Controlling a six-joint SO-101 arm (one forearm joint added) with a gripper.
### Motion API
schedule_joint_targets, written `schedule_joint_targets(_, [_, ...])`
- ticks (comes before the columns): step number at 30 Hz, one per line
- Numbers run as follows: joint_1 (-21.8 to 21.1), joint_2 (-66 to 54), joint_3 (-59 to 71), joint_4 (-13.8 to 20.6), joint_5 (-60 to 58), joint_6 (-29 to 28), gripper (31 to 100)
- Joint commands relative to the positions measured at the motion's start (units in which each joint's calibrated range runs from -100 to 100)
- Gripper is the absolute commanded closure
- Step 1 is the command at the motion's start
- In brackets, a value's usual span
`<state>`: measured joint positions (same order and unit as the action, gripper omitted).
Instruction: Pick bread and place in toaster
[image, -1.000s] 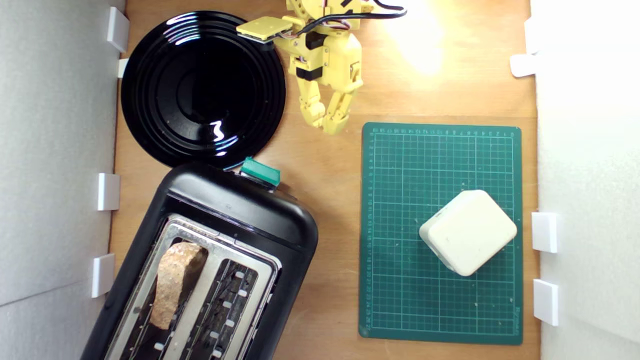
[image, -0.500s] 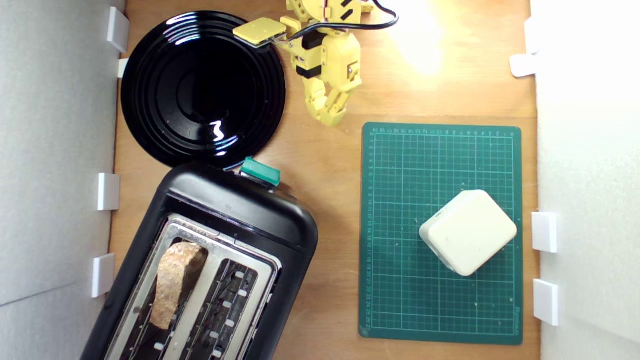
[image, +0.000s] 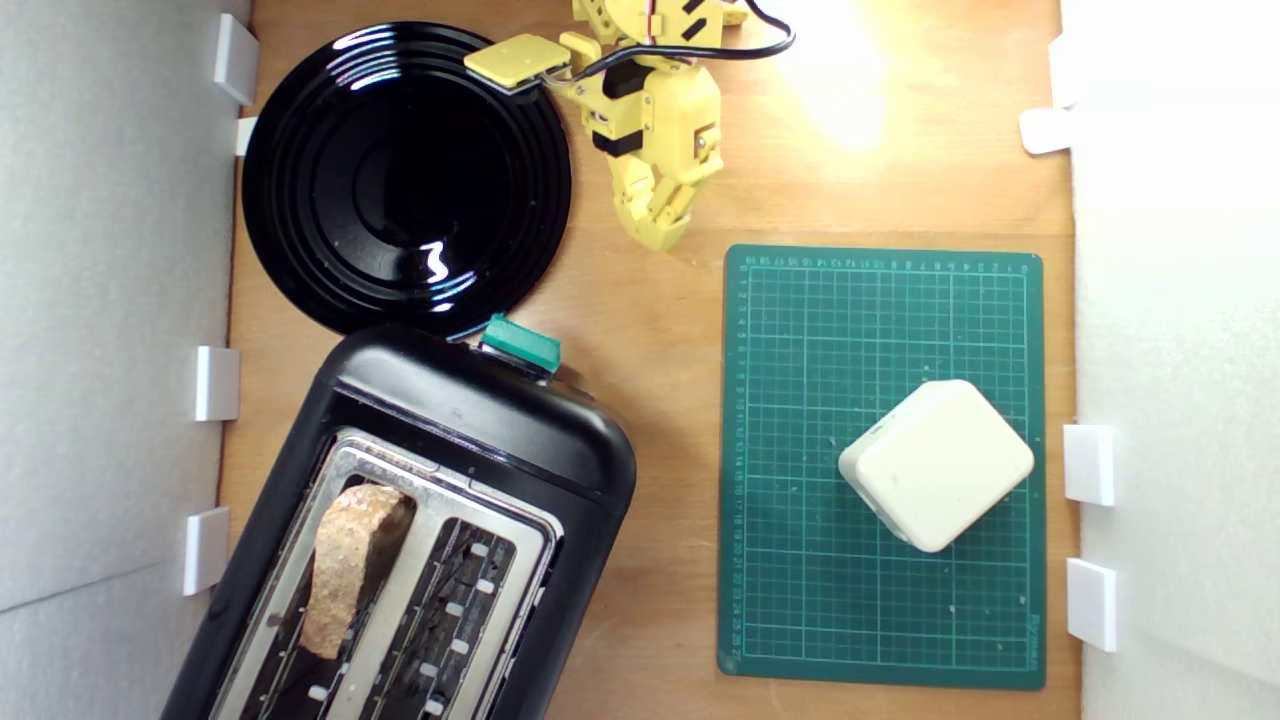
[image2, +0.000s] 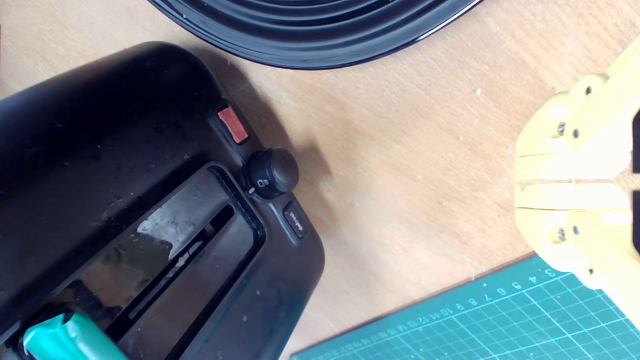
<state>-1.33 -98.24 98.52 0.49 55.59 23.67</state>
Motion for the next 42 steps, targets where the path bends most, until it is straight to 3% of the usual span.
schedule_joint_targets(1, [0.3, -0.6, 0.2, -0.4, 0.2, -0.1, 88.5])
schedule_joint_targets(6, [0.4, -0.6, 0.2, -0.4, 0.2, -0.1, 88.7])
schedule_joint_targets(11, [0.2, -0.6, 0.2, -0.4, 0.2, -0.1, 94.5])
schedule_joint_targets(18, [0.1, -0.6, 0.2, -0.4, 0.2, -0.2, 95.8])
schedule_joint_targets(21, [0.1, -0.6, 0.2, -0.1, 0.2, -1.3, 99.3])
schedule_joint_targets(42, [0.4, -0.3, 0.0, 0.4, 0.2, -2.1, 99.4])
